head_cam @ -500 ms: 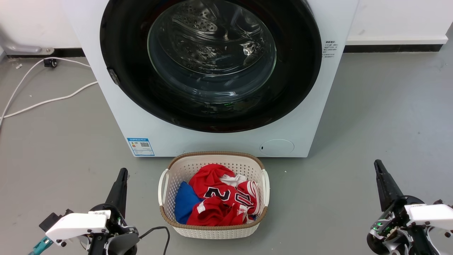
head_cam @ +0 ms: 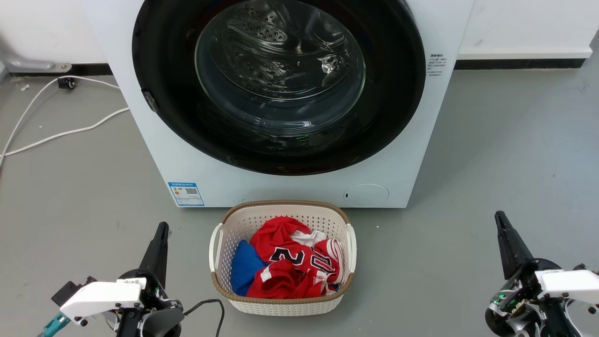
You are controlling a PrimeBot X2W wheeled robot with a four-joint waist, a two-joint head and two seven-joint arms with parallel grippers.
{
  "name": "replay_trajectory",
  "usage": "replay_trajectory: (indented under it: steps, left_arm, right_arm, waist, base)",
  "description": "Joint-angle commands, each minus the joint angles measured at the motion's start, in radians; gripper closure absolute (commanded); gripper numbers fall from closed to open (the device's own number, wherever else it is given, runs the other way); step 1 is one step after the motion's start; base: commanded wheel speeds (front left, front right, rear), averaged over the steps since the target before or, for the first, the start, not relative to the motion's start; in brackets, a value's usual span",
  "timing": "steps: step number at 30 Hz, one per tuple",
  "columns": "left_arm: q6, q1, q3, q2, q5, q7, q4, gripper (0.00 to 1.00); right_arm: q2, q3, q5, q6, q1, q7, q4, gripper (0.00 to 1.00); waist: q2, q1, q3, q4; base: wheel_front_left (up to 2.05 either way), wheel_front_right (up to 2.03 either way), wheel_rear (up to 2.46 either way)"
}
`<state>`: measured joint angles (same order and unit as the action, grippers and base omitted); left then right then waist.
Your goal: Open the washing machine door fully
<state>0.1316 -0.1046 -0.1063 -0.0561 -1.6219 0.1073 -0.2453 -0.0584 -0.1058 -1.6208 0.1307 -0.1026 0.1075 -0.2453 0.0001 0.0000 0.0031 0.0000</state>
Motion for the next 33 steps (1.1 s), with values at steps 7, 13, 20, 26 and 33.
replay_trajectory:
  steps: [7, 13, 20, 26, 33]
  left_arm:
    - [0.0, 0.005, 0.002, 0.001, 0.0, -0.002, -0.008, 0.0]
    - [-0.001, 0.031, 0.01, 0.005, 0.015, -0.021, -0.016, 0.0]
    - [-0.011, 0.034, 0.002, 0.005, 0.118, -0.055, 0.012, 0.0]
    - [-0.042, 0.036, 0.013, 0.005, 0.256, -0.083, 0.059, 0.0]
    - [-0.08, 0.044, 0.045, 0.005, 0.438, -0.112, 0.102, 0.0]
  right_arm:
    - [0.001, 0.001, 0.001, 0.0, 0.006, -0.003, -0.009, 0.0]
    - [0.003, 0.001, 0.018, 0.0, 0.034, -0.022, -0.021, 0.0]
    - [0.003, -0.014, 0.135, 0.0, 0.043, -0.056, 0.013, 0.0]
    - [0.004, -0.019, 0.281, 0.0, 0.05, -0.083, 0.067, 0.0]
    - [0.004, 0.002, 0.484, 0.0, 0.064, -0.113, 0.129, 0.0]
  waist:
    - [-0.0001, 0.0, 0.0, 0.0]
    - [-0.0001, 0.0, 0.0, 0.0]
    - [-0.0001, 0.0, 0.002, 0.001]
    - [-0.0001, 0.0, 0.004, 0.001]
    - [-0.0001, 0.0, 0.007, 0.002]
  base:
    - [0.0, 0.0, 0.0]
    - [0.0, 0.0, 0.0]
    - [0.0, 0.0, 0.0]
    - [0.0, 0.0, 0.0]
    - [0.0, 0.0, 0.0]
